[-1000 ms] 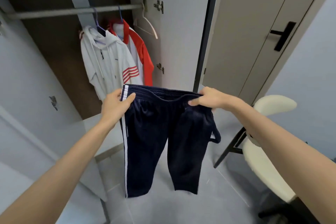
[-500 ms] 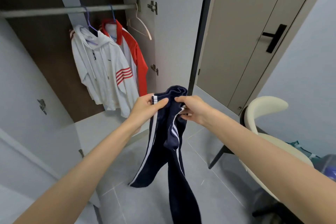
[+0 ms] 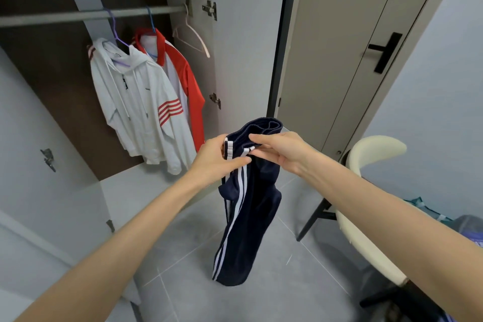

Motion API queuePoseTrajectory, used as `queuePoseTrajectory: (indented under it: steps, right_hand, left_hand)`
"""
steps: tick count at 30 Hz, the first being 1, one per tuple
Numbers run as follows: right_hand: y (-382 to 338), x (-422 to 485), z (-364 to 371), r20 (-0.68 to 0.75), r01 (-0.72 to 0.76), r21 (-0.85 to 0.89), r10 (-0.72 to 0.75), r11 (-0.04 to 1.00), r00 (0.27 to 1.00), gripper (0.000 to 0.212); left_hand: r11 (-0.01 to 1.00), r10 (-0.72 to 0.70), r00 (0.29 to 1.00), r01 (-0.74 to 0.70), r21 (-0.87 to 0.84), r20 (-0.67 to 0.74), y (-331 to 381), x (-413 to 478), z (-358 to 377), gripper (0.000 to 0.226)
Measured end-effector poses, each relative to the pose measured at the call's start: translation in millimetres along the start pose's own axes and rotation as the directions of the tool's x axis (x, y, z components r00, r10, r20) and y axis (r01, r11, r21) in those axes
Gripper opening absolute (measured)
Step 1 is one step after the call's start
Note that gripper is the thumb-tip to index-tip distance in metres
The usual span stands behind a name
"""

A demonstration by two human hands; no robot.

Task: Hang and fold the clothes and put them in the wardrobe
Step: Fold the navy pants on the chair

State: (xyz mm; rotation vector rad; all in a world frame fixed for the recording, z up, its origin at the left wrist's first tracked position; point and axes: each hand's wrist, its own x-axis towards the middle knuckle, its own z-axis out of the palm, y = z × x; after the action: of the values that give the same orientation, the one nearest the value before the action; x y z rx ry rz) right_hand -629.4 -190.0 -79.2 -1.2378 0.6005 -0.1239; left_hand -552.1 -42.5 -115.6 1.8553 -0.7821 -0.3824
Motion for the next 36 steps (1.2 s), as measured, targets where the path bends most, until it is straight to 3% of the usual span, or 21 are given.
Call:
queuePoseTrajectory:
  steps: [2,4,5,7,9,11,13,17,20,24,29,33,36]
  right_hand:
    - [-3.4,0.6,-1.6,0.07,0.011,-0.087,-0.005,0.996,0.998,0.015]
    - [-7.0,1.7,-8.3,0.119,0.093,-0.324,-0.057,0.941,0.991,0.022]
    - [-7.4,2.6,-14.2,0.113,0.18,-0.487,-0.143,0.854,0.983,0.021]
    - [-5.0,3.8,-28.1,0.106,0.334,-0.758,-0.4,0.56,0.91,0.022]
    - [-0.2,3.3,-39.8,0.227,0.419,-0.838,-0.475,0.349,0.85,0.055]
    - [0.8,-0.7,-47.2,0.336,0.485,-0.795,-0.399,0.366,0.853,0.067]
    - [-0.5,-2.1,-55.5,0.374,0.503,-0.766,-0.358,0.401,0.856,0.061]
    - [2.7,-11.4,-67.0,0.432,0.481,-0.84,-0.228,0.251,0.873,0.041]
    - [14.4,-28.4,-76.5,0.375,0.5,-0.781,-0.359,0.373,0.854,0.047]
    - [29.0,-53.6,-96.0,0.324,0.513,-0.689,-0.415,0.512,0.85,0.051]
    - [47.5,-77.7,-124.8,0.267,0.475,-0.752,-0.447,0.457,0.854,0.058]
    - [55.5,-89.0,-155.2,0.184,0.347,-0.821,-0.365,0.454,0.913,0.046]
    - [60.3,-94.8,-184.2,0.162,0.357,-0.828,-0.425,0.432,0.891,0.047]
  left_hand:
    - [0.998,0.013,0.993,-0.005,0.066,-0.116,-5.6,5.3,1.7,0.024]
    - [0.999,-0.029,0.988,0.032,0.017,-0.154,-13.2,12.4,-1.3,0.015]
    - [0.998,-0.053,0.988,0.049,-0.026,-0.145,-17.2,15.3,-4.2,0.013]
    - [0.99,-0.085,0.992,0.073,-0.123,-0.095,-22.7,19.2,-11.1,0.016]
    - [0.972,-0.079,0.997,0.075,-0.223,-0.009,-25.3,22.6,-16.9,0.02]
    - [0.962,-0.049,0.995,0.07,-0.263,0.086,-24.2,25.1,-20.3,0.023]
    - [0.965,-0.025,0.986,0.067,-0.252,0.164,-18.3,25.1,-18.6,0.024]
    - [0.958,0.031,0.979,0.029,-0.284,0.203,-5.4,20.2,0.9,0.018]
    - [0.954,0.066,0.985,-0.015,-0.301,0.161,1.3,18.1,20.5,0.018]
    - [0.944,0.054,0.962,0.039,-0.328,0.269,9.1,17.2,47.1,0.018]
    - [0.953,0.065,0.933,0.046,-0.298,0.355,17.8,21.1,86.4,0.021]
    - [0.975,0.083,0.9,0.016,-0.223,0.427,18.9,28.0,123.8,0.014]
    - [0.98,0.091,0.892,-0.001,-0.198,0.442,20.5,38.0,156.5,0.015]
